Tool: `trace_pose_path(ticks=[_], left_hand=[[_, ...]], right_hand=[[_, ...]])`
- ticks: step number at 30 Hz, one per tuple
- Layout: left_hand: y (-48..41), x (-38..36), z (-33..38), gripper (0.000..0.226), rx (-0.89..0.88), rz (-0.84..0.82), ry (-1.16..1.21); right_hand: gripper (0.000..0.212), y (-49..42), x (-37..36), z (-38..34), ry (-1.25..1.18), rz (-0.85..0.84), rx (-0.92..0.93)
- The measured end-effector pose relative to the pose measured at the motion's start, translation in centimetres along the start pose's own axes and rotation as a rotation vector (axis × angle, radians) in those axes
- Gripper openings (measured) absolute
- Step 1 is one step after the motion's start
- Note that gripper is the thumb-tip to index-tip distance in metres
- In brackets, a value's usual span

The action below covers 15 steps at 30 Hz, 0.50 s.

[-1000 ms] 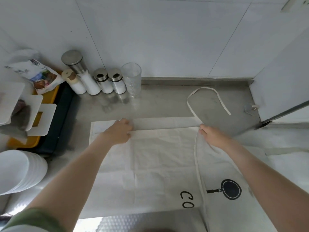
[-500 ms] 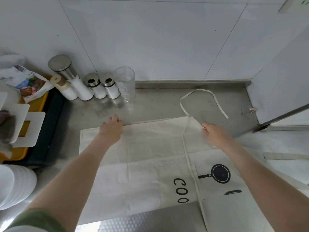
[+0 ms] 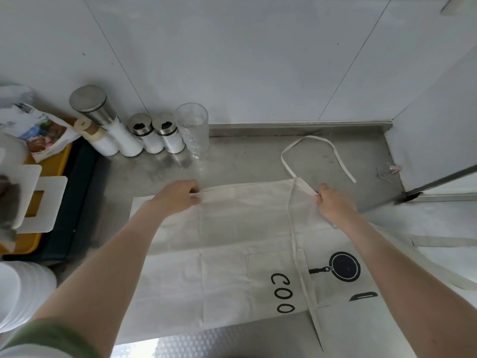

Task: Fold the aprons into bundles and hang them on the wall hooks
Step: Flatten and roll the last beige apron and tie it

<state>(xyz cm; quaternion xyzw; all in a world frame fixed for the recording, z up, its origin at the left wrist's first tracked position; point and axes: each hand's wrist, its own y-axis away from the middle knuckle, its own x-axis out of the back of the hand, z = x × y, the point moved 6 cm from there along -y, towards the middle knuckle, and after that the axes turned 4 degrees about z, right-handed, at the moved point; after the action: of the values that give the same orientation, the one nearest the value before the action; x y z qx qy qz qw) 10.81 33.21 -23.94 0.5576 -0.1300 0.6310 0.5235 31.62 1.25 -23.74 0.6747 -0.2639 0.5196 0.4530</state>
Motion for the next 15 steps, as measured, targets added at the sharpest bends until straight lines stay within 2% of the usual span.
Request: trace_pose_path(ticks=[4, 8, 10, 13, 15], left_hand=[[0.2, 0.3, 0.4, 0.02, -0.004, 0.032, 0.142], [-0.1, 1.0, 1.0, 0.017, -0.06, 0.121, 0.11], [-0.2, 1.2, 1.1, 0.016, -0.056, 0.121, 0.108], [-0.4, 1.2, 1.0, 0.023, -0.031, 0.095, -0.037], [-0.7, 1.2, 1.1, 0.026, -0.029, 0.07, -0.235]], right_hand=[[0.022, 0.6, -0.2, 0.1, 0.049, -0.003, -0.003], [0.024, 1.0, 0.0, 0.1, 0.067, -0.007, -0.042], [0.031, 1.3, 0.0, 0.0, 0.061, -0.023, -0.115], [0.046, 2.3, 0.1, -0.9, 0.091, 0.056, -0.173], [0.059, 3.0, 0.4, -2.5, 0.167, 0.206, -0.028]])
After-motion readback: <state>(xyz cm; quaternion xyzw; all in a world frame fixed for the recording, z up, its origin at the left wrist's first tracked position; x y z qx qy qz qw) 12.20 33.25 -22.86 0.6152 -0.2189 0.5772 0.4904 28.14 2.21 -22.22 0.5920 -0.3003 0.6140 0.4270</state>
